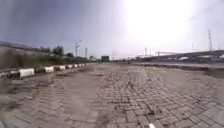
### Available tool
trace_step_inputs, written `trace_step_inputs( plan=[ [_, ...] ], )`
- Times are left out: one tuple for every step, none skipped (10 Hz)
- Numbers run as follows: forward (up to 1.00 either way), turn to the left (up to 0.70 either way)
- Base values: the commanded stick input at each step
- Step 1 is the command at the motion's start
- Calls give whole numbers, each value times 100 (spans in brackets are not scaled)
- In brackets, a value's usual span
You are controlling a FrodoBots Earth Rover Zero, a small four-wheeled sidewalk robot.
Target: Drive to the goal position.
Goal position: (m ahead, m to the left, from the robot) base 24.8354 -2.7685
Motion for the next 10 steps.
trace_step_inputs(
  plan=[
    [100, 0],
    [100, 0],
    [100, 0],
    [100, 0],
    [100, 0],
    [100, 0],
    [100, 0],
    [100, 0],
    [100, 0],
    [100, 0]
  ],
)
